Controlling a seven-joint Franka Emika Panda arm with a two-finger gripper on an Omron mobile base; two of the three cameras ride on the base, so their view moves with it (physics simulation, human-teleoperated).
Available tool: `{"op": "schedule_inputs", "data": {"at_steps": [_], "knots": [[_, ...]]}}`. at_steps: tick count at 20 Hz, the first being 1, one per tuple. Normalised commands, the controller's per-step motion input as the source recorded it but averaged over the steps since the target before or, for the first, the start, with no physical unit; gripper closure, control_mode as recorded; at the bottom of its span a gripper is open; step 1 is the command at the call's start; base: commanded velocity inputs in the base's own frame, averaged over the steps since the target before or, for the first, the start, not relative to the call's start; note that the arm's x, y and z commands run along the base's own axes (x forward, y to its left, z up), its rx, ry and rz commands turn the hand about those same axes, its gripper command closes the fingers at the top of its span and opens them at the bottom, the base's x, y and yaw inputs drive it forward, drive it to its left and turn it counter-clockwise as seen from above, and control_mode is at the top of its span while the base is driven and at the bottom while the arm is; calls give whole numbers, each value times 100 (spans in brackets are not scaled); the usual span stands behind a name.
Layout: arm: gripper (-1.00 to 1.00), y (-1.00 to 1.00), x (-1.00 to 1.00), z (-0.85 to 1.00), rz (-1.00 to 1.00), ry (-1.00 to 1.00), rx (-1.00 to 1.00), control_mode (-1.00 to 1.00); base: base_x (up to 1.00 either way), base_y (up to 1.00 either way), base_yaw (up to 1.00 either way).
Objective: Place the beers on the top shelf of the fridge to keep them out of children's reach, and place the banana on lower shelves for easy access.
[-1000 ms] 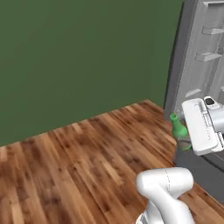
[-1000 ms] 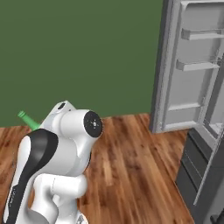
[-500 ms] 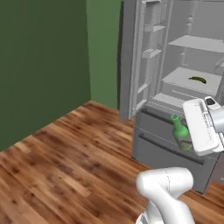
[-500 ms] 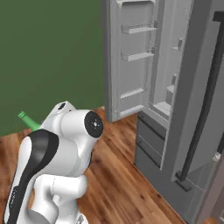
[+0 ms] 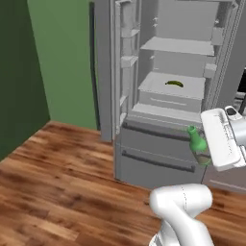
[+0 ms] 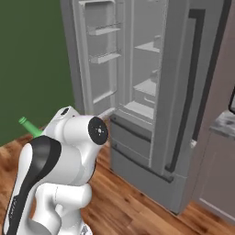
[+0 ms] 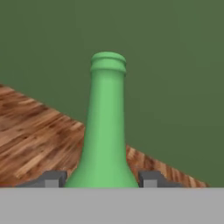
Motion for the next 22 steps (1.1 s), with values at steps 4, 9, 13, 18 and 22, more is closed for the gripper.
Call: {"op": "schedule_inputs", "data": {"at_steps": [4,9,13,18,22], "knots": [[100,0,0,0,0,0,0,100,50,36,-44],[100,0,0,0,0,0,0,100,54,38,-39],[100,0,0,0,0,0,0,100,59,23,-33],[100,0,0,0,0,0,0,100,63,14,-30],[100,0,0,0,0,0,0,100,62,16,-28]]}}
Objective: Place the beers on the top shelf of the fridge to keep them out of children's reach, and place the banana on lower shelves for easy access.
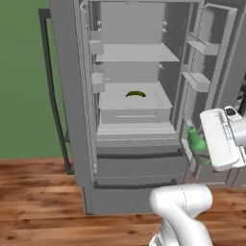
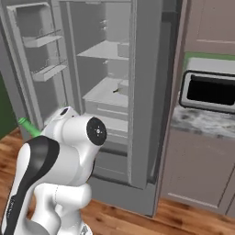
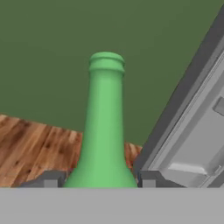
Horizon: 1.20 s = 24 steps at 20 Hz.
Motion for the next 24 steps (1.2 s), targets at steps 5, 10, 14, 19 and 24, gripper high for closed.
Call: {"op": "schedule_inputs", "data": {"at_steps": [5,10,14,19,24], "knots": [[100,0,0,0,0,0,0,100,52,30,-25],[100,0,0,0,0,0,0,100,28,44,-23],[100,0,0,0,0,0,0,100,31,37,-23],[100,0,0,0,0,0,0,100,36,6,-18],[100,0,0,0,0,0,0,100,37,9,-12]]}}
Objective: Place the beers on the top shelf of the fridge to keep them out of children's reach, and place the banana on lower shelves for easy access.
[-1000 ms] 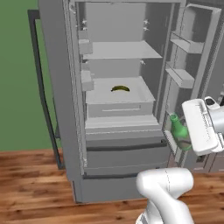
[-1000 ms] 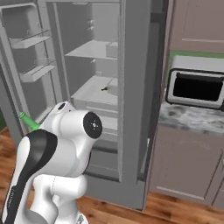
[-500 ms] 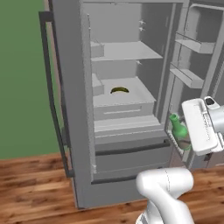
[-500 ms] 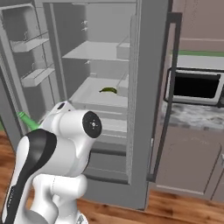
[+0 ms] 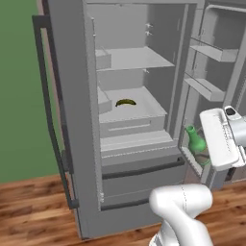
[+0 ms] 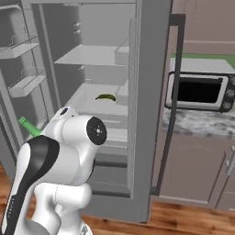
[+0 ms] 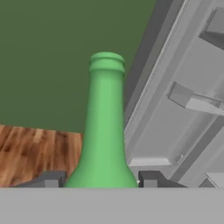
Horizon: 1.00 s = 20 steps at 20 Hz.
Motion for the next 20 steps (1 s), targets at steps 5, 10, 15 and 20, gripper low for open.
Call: {"op": "schedule_inputs", "data": {"at_steps": [5,10,15,20], "knots": [[100,0,0,0,0,0,0,100,31,18,-13],[100,0,0,0,0,0,0,100,27,27,-15],[100,0,0,0,0,0,0,100,33,31,-16],[100,0,0,0,0,0,0,100,43,34,-16]]}}
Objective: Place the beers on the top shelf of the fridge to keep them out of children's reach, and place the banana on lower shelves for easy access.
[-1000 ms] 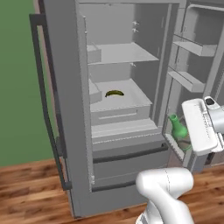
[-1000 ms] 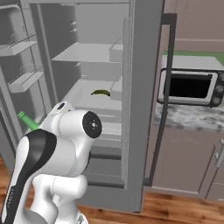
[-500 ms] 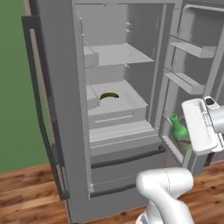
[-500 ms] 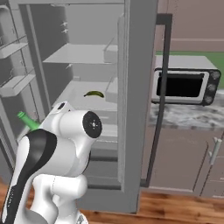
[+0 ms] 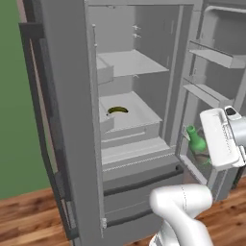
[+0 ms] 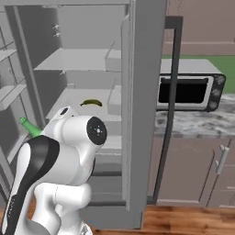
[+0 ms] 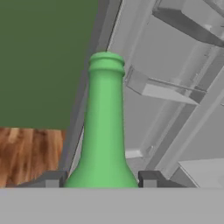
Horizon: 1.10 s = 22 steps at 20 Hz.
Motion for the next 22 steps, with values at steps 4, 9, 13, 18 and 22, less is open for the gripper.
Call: {"op": "schedule_inputs", "data": {"at_steps": [4,9,13,18,22], "knots": [[100,0,0,0,0,0,0,100,49,36,-15],[100,0,0,0,0,0,0,100,45,38,-15],[100,0,0,0,0,0,0,100,39,40,-15],[100,0,0,0,0,0,0,100,35,40,-15],[100,0,0,0,0,0,0,100,35,38,-15]]}}
